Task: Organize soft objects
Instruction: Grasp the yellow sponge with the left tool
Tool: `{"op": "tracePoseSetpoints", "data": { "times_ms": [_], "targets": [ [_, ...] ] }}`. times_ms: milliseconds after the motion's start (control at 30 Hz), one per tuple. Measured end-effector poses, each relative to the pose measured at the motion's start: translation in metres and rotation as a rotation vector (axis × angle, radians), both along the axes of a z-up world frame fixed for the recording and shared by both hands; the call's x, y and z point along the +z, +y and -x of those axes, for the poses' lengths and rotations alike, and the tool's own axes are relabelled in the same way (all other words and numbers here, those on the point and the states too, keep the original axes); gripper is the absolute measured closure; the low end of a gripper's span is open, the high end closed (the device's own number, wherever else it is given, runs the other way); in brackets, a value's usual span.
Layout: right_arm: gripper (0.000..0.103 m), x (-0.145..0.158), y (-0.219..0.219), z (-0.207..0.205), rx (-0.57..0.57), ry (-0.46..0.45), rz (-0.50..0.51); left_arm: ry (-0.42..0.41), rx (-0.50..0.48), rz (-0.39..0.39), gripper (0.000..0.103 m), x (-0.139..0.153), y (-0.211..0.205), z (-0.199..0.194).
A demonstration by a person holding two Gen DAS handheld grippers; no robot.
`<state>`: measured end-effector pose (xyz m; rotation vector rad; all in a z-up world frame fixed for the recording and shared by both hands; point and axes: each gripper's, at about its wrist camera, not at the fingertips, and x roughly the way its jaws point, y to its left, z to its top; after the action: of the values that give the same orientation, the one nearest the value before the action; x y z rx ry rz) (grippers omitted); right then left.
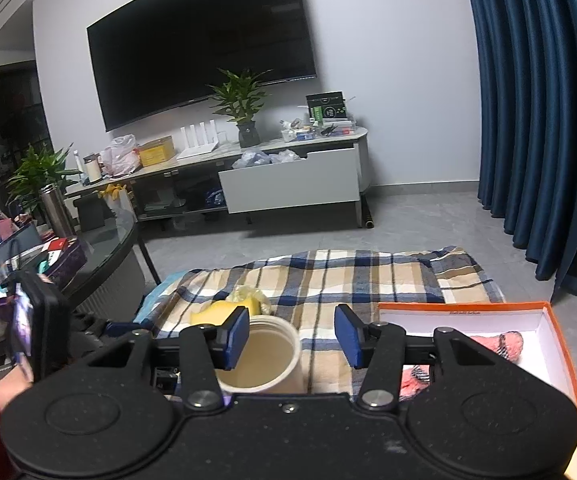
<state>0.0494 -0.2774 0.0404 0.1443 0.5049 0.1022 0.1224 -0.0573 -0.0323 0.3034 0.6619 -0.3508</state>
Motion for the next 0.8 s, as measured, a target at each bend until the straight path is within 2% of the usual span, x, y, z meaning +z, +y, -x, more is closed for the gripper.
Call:
{"op": "tracePoseSetpoints", "data": {
  "times_ms": [133, 200, 333, 500, 533, 567, 633, 667, 800],
  "targets": [
    [0.044, -0.002, -0.009, -0.007, -0.021, 0.011, -0.012, -0.068, -0.142, -0.127, 0.011, -0.013, -0.008, -0.015],
    [0.043, -0.005, -0.013, -0.012, -0.027, 0.024, -0.021, -0.101, -0.209, -0.163, 0.011, -0.017, -0.010, -0.020],
    [0.043, -0.010, -0.016, -0.022, -0.034, 0.043, -0.023, -0.134, -0.307, -0.206, 0.010, -0.024, -0.015, -0.034],
    [0.043, -0.013, -0.017, -0.032, -0.024, 0.056, -0.031, -0.099, -0.388, -0.229, 0.011, -0.035, -0.028, -0.046],
    [0.043, -0.013, -0.016, -0.034, -0.021, 0.057, -0.029, -0.083, -0.397, -0.222, 0.012, -0.037, -0.030, -0.048],
    [0.043, -0.013, -0.016, -0.035, -0.018, 0.058, -0.030, -0.065, -0.397, -0.211, 0.018, -0.038, -0.031, -0.049],
    [0.043, -0.012, -0.015, -0.037, -0.011, 0.057, -0.030, -0.043, -0.364, -0.188, 0.022, -0.038, -0.032, -0.052],
    [0.043, -0.012, -0.015, -0.038, -0.008, 0.056, -0.028, -0.040, -0.344, -0.157, 0.032, -0.036, -0.030, -0.051],
    [0.043, -0.009, -0.011, -0.041, 0.013, 0.055, -0.020, 0.027, -0.226, 0.014, 0.037, -0.022, -0.010, -0.048]
  ]
}}
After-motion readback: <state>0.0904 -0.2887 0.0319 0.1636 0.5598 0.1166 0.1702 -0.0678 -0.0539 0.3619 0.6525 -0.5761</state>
